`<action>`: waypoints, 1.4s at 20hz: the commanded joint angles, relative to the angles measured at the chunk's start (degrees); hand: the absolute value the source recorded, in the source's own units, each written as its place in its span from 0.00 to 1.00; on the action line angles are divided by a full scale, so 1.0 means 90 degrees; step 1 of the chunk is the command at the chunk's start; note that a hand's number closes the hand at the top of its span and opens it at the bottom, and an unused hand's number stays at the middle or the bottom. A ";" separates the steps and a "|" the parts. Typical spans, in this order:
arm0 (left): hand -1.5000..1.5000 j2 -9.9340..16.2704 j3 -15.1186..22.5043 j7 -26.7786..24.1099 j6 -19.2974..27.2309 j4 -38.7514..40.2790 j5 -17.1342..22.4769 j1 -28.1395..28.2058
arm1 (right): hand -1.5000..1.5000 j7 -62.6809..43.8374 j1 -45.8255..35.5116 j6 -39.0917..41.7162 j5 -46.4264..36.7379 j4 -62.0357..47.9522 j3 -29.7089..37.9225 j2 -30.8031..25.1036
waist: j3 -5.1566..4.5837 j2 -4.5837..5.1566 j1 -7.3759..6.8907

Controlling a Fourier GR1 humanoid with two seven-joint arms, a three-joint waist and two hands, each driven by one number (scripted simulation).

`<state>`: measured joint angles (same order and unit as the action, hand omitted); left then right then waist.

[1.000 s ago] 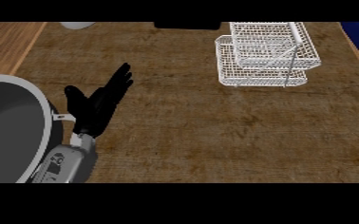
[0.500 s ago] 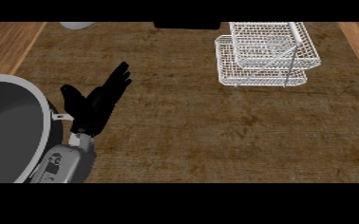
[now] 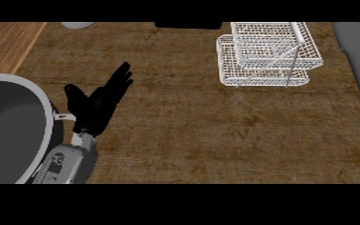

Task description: Pick the sweet potato from the tray and place it in the tiered basket

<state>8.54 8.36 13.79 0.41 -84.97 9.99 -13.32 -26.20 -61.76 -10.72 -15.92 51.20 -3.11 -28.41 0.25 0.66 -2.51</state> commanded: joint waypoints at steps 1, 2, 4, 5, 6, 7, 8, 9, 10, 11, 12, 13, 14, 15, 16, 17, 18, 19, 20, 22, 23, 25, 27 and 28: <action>0.50 0.0129 -0.0104 -0.0041 -0.0124 -0.0060 0.0058 0.0192 | 0.00 0.1022 0.0025 -0.0241 0.0586 -0.0745 0.0623 0.0497 | -0.0020 0.0022 -0.0019; 0.50 0.0025 -0.0025 0.0011 -0.0032 -0.0041 -0.0021 0.0207 | 0.00 0.1126 -0.0080 -0.0326 0.0506 -0.0948 0.0549 0.0756 | -0.0023 0.0008 0.0009; 0.50 -0.0038 -0.0003 -0.0134 -0.0032 -0.0034 -0.0049 0.0323 | 0.00 0.1526 -0.0462 -0.0154 0.0621 -0.1244 0.0680 0.0828 | -0.0025 0.0011 -0.0011; 0.50 -0.0090 0.0111 0.0165 0.0080 -0.0335 -0.0077 0.0387 | 0.00 0.1607 -0.0666 -0.0231 0.0588 -0.1466 0.0701 0.0940 | -0.0023 0.0011 -0.0069; 0.50 -0.0132 0.0082 0.0146 0.0047 0.0012 -0.0111 -0.0013 | 0.00 0.1913 -0.0793 -0.0169 0.0631 -0.1809 0.0781 0.0987 | -0.0024 0.0054 -0.0068; 0.50 -0.0027 -0.0105 0.0162 -0.0018 0.0085 -0.0007 -0.0051 | 0.00 0.2139 -0.0900 -0.0174 0.0604 -0.1944 0.0809 0.1009 | -0.0026 0.0042 -0.0038; 0.50 0.0011 -0.0047 0.0063 -0.0059 -0.0182 -0.0015 0.0303 | 0.00 0.2595 -0.0677 -0.0363 0.0592 -0.1954 0.0843 0.1122 | -0.0024 0.0025 -0.0046; 0.50 -0.0045 -0.0097 0.0249 -0.0018 -0.0089 0.0023 -0.0049 | 0.00 0.2682 -0.1014 -0.0348 0.0600 -0.2252 0.0957 0.1047 | -0.0025 0.0047 -0.0062; 0.50 0.0022 -0.0199 0.0138 -0.0048 -0.0064 0.0022 -0.0003 | 0.00 0.2964 -0.0918 -0.0391 0.0620 -0.2387 0.1026 0.1082 | -0.0026 0.0030 -0.0013; 0.50 -0.0185 0.0004 -0.0141 0.0097 0.0172 -0.0233 0.0059 | 0.00 0.2611 -0.1366 -0.0707 0.0499 -0.2209 0.0940 0.1270 | -0.0030 0.0018 0.0010; 0.50 0.0050 -0.0103 -0.0028 -0.0234 0.0006 0.0019 0.0214 | 0.00 0.3114 -0.1110 -0.1157 0.0439 -0.2487 0.1049 0.1355 | -0.0028 0.0043 -0.0065; 0.50 0.0069 -0.0160 -0.0042 -0.0223 -0.0004 0.0032 0.0245 | 0.00 0.3118 -0.1344 -0.1076 0.0523 -0.2507 0.1212 0.1078 | -0.0028 0.0036 -0.0050; 0.50 -0.0034 -0.0103 0.0153 -0.0140 -0.0021 0.0036 0.0190 | 0.00 0.3141 -0.1423 -0.1350 0.0456 -0.2677 0.1254 0.1108 | -0.0028 0.0040 -0.0055; 0.50 -0.0174 -0.0010 -0.0091 -0.0005 0.0004 -0.0135 0.0263 | 0.00 0.3267 -0.1235 -0.1603 0.0461 -0.2631 0.1320 0.1118 | -0.0028 0.0017 0.0020; 0.50 -0.0136 -0.0168 0.0132 -0.0005 0.0267 -0.0071 -0.0167 | 0.00 0.3080 -0.1343 -0.1720 0.0373 -0.2551 0.1274 0.1044 | -0.0030 0.0000 0.0115; 0.50 -0.0067 -0.0156 -0.0088 -0.0087 0.0090 -0.0093 0.0073 | 0.00 0.2919 -0.1573 -0.1873 0.0389 -0.2643 0.1377 0.0974 | -0.0031 -0.0006 0.0071; 0.50 0.0057 -0.0188 0.0156 -0.0157 -0.0205 0.0020 0.0300 | 0.00 0.2994 -0.1322 -0.1820 0.0637 -0.2614 0.1627 0.0875 | -0.0027 -0.0027 0.0083; 0.50 -0.0068 -0.0177 -0.0109 -0.0058 0.0131 -0.0123 0.0166 | 0.00 0.2678 -0.1517 -0.2015 0.0677 -0.2696 0.1738 0.0837 | -0.0030 -0.0015 0.0113; 0.50 0.0139 -0.0303 -0.0192 -0.0183 0.0132 -0.0087 0.0331 | 0.00 0.2631 -0.1410 -0.1774 0.0904 -0.2727 0.1985 0.0509 | -0.0029 -0.0014 0.0119; 0.50 0.0153 -0.0399 0.0030 -0.0195 -0.0122 0.0070 0.0401 | 0.00 0.2529 -0.0940 -0.2060 0.0836 -0.2502 0.1925 0.0561 | -0.0028 -0.0078 0.0228; 0.50 0.0062 -0.0338 -0.0262 -0.0106 0.0077 -0.0114 0.0475 | 0.00 0.2466 -0.0921 -0.1621 0.0961 -0.2430 0.2038 0.0131 | -0.0029 -0.0077 0.0280; 0.50 0.0054 -0.0383 -0.0056 -0.0179 0.0130 -0.0013 0.0238 | 0.00 0.2196 -0.0902 -0.1227 0.0922 -0.2465 0.2035 -0.0395 | -0.0030 -0.0074 0.0315; 0.50 -0.0105 -0.0210 -0.0232 0.0014 0.0042 -0.0241 0.0625 | 0.00 0.2566 -0.0076 -0.0897 0.1071 -0.2070 0.2072 -0.0484 | -0.0027 -0.0107 0.0377; 0.50 0.0029 -0.0284 -0.0288 -0.0111 -0.0050 -0.0185 0.0773 | 0.00 0.2487 0.0166 -0.0631 0.1168 -0.1719 0.2065 -0.0585 | -0.0029 -0.0138 0.0430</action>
<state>7.86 6.45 12.91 -0.07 -85.83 8.75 -9.82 -3.66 -66.45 -21.36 -7.23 31.18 14.60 -29.67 0.27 -0.29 0.32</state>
